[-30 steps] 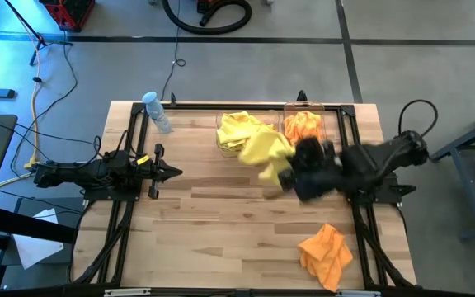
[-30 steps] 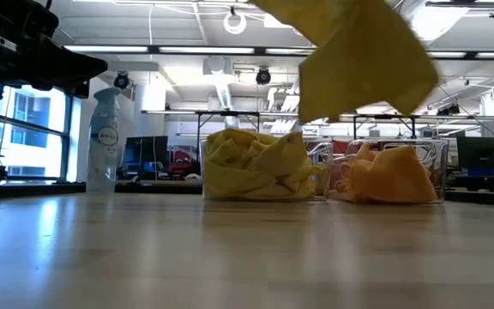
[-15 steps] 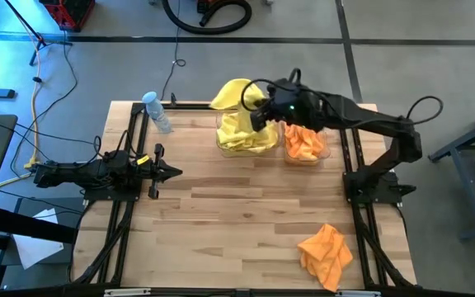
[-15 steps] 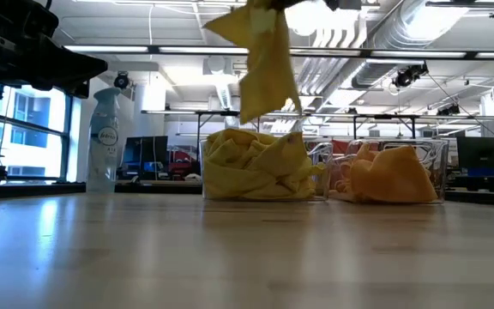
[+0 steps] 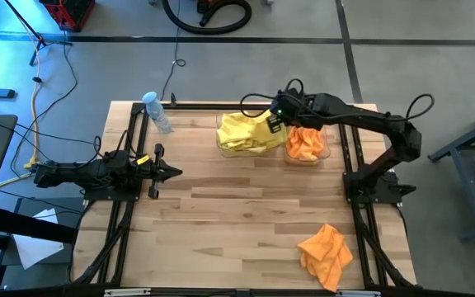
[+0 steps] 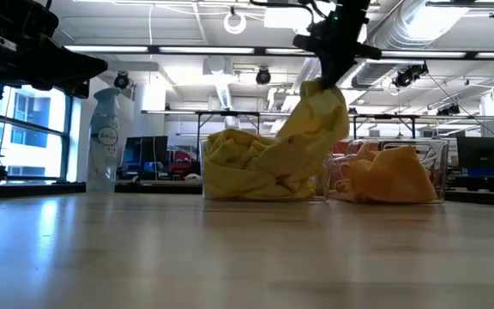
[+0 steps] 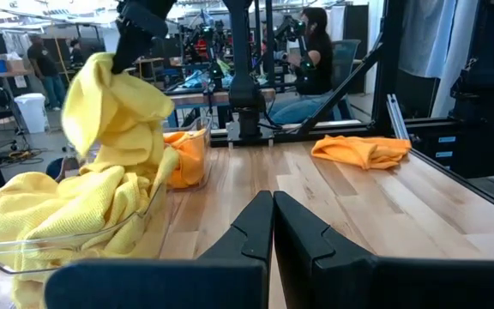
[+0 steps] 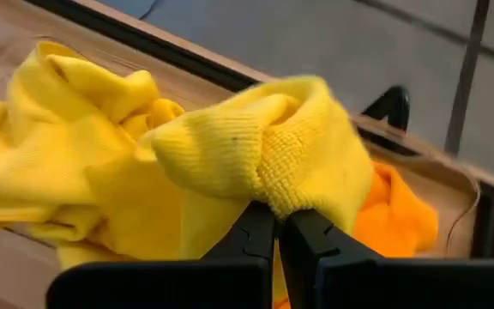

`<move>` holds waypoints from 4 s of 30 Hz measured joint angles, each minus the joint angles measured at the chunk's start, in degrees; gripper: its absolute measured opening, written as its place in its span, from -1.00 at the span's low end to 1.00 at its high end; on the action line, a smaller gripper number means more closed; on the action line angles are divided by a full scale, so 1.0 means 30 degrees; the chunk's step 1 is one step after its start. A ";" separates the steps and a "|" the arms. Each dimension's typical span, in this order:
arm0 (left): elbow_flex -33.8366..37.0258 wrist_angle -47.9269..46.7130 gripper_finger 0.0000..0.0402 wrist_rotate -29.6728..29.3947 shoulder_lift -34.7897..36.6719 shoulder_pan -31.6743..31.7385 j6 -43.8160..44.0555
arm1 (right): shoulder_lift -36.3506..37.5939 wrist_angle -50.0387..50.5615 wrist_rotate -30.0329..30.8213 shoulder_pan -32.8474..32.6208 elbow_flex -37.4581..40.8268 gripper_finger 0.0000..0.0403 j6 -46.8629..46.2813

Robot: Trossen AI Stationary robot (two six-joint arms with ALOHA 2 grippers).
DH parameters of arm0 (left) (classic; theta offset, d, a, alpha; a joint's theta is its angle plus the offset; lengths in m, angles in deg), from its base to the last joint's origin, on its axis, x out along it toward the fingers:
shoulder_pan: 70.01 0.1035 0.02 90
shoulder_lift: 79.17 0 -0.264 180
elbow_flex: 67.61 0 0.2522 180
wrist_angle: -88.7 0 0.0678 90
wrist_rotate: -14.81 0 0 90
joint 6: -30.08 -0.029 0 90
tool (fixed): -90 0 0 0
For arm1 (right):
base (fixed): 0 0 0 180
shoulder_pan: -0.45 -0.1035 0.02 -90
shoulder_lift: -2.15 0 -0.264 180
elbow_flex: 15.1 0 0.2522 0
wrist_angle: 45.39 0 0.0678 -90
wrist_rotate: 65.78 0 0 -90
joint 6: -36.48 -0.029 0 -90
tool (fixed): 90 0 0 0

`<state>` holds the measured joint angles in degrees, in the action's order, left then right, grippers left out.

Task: Sort microfiber towel by color & place in baskets
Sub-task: Put the yellow microfiber towel into the left transparent bin

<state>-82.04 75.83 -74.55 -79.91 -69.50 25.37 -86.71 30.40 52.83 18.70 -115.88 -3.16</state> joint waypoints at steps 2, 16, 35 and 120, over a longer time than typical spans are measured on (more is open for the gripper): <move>-0.0004 0.0000 -1.00 -0.0007 -0.0001 0.0000 0.0007 | 0.0000 -0.0562 0.0121 -0.0019 0.0000 -1.00 0.0903; -0.0007 -0.0007 -1.00 0.0001 -0.0007 0.0000 0.0007 | -0.1255 -0.4511 -0.9930 0.0864 0.0925 -1.00 0.5890; -0.0007 0.0012 -1.00 -0.0009 0.0000 0.0000 0.0004 | -0.2895 -0.4185 -0.7921 0.1950 0.0918 -1.00 1.5295; -0.0007 0.0000 -1.00 0.0001 0.0000 0.0000 -0.0001 | -1.1475 0.3778 -0.7210 0.1362 -1.4399 -0.24 1.1143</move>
<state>-82.06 75.83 -74.55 -79.90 -69.50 25.37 -121.13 41.73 31.20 22.78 -159.08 30.27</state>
